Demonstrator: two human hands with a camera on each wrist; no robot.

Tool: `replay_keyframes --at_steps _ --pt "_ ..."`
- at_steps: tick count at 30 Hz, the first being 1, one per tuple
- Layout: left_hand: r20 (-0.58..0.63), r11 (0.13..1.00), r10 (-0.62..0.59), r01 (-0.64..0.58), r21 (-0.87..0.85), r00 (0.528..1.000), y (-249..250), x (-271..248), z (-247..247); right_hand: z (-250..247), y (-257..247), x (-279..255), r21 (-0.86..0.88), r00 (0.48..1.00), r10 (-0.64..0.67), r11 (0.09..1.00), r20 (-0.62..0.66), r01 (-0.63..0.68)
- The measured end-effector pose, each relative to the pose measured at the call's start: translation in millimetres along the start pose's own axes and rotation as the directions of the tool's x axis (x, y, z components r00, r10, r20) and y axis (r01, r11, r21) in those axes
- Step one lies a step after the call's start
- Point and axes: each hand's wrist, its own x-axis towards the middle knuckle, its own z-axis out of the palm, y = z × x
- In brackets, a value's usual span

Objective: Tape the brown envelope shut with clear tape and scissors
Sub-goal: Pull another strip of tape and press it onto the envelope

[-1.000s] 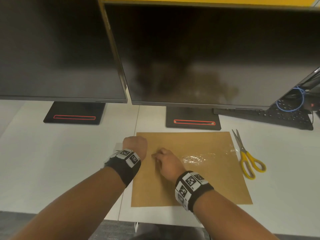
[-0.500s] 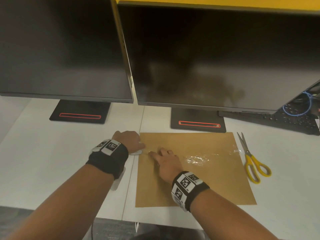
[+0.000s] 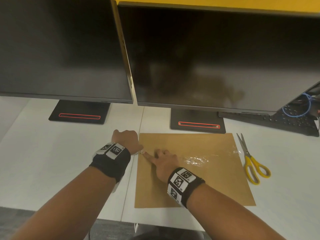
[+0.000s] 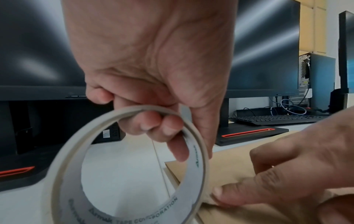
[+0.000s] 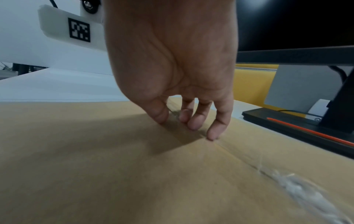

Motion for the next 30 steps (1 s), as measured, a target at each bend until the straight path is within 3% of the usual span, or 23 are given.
replay_keyframes --at_steps 6,30 --pt "-0.034 0.993 -0.002 0.006 0.121 0.999 0 -1 2 -3 -3 5 -0.037 0.999 0.011 0.999 0.052 -0.009" --pt "-0.065 0.993 0.106 -0.102 0.055 0.992 -8 -19 13 -5 -6 22 -0.027 0.997 -0.043 0.999 0.070 0.045"
